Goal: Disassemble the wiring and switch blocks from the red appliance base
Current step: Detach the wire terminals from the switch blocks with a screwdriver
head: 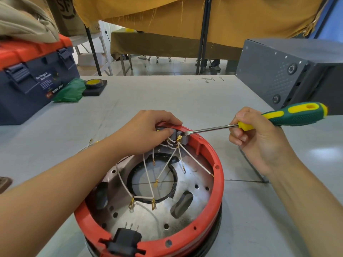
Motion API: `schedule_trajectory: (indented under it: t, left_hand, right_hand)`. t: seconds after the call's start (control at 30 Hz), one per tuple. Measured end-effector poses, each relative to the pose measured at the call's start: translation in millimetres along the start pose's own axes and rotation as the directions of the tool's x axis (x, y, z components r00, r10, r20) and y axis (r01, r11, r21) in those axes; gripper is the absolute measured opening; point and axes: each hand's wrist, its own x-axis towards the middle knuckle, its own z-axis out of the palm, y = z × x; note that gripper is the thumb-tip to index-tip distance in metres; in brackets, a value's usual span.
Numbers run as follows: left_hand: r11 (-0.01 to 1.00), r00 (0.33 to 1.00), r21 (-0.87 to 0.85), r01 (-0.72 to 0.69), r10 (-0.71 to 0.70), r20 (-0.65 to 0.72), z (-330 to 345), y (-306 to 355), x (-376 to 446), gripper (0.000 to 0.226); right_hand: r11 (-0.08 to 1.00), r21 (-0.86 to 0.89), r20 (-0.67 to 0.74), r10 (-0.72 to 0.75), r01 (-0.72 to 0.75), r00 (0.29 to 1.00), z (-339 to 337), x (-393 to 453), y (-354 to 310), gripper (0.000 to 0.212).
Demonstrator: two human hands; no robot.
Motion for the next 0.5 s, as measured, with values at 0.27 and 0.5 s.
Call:
schedule_trajectory:
  t: [0.27,0.5]
  left_hand:
    - [1.000,1.000,-0.005,-0.001,0.001,-0.003,0,-1,0,0.025]
    - [1.000,1.000,-0.003,0.004,-0.004,-0.004,0,0,0,0.025]
  right_hand:
    - [0.998,-0.037,0.025,-0.051,0.052,0.998,2,-3,-3,0.023]
    - [0.917,-0.312,0.212,-0.187,0.248,0.959,-5,-8,-16,0.008]
